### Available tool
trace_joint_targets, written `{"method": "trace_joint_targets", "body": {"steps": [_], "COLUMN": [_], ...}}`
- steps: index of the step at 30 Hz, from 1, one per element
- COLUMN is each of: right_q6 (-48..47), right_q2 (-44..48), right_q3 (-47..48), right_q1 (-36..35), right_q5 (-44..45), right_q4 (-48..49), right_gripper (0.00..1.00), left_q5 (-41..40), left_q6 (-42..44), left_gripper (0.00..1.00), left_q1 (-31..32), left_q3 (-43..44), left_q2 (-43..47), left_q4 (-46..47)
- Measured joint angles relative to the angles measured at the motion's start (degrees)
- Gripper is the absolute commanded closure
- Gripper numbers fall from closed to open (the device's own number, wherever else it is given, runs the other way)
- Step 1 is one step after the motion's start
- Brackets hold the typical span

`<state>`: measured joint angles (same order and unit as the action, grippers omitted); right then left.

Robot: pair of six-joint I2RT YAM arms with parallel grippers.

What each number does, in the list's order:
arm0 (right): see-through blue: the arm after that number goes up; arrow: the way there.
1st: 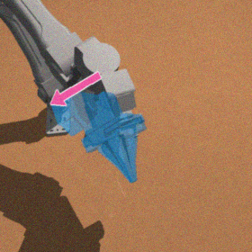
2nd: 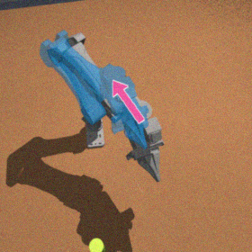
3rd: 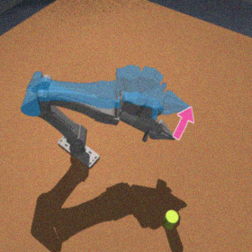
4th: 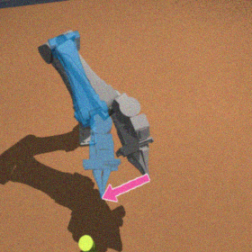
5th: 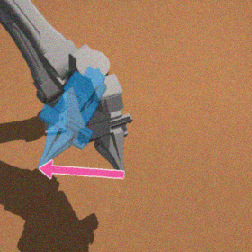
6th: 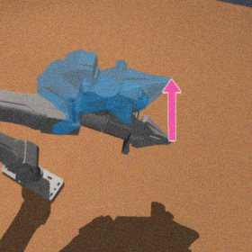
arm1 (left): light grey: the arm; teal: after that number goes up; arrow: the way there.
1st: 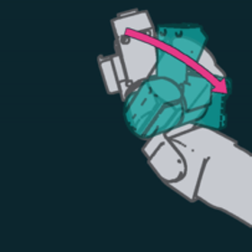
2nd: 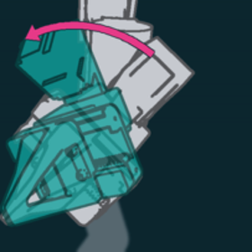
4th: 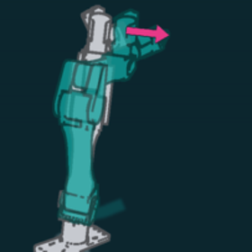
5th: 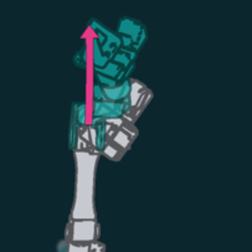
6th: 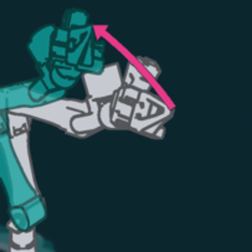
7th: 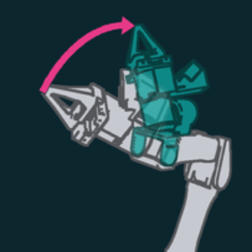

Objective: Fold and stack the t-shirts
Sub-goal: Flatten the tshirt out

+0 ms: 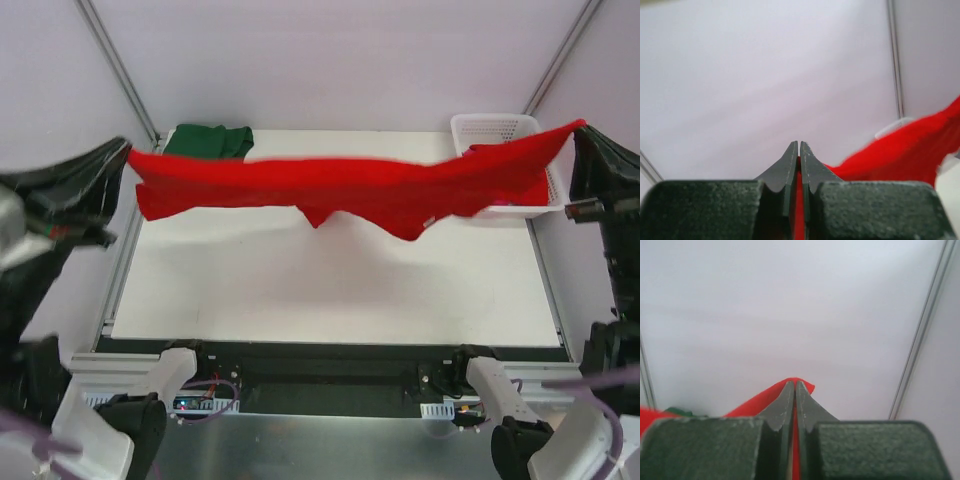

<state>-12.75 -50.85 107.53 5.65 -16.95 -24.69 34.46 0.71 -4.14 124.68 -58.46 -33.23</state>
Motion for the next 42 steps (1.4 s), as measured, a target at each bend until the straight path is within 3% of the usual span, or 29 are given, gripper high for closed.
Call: {"method": "trace_joint_targets", "body": {"steps": [5,11,15,23,29,35,42], "right_q6": [-0.4,-0.6,-0.1,2.0,2.8,2.4,1.7], "right_q2": [3.8,-2.6,-13.6,-41.2,-49.0,-49.0,-50.5], "right_q3": [1.9,-0.5,-2.8,-12.0,-21.6,-21.7,-20.7], "right_q1": [0.0,0.0,0.0,0.0,-1.5,-3.4,-4.8], "right_q5": [0.7,2.1,2.6,2.4,2.6,2.5,2.7], "right_q4": [-0.5,-1.3,1.5,8.2,8.1,10.8,11.6], "right_gripper": [0.99,0.99,0.99,0.99,0.99,0.99,0.99], "left_q5": [-0.2,-2.1,-6.2,-16.1,-24.9,-27.3,-28.6], "left_q6": [1.9,3.5,4.9,6.4,7.8,7.8,7.8], "left_gripper": [1.00,1.00,1.00,1.00,1.00,1.00,1.00], "left_q1": [0.0,0.0,0.0,0.5,5.1,10.2,9.7], "left_q3": [6.1,2.3,-2.7,-8.2,-12.5,-12.5,-12.4], "left_q2": [6.1,1.5,-10.3,-48.5,-69.5,-75.2,-75.0], "left_q4": [-4.0,-5.5,-1.6,6.2,5.3,5.7,9.1]}}
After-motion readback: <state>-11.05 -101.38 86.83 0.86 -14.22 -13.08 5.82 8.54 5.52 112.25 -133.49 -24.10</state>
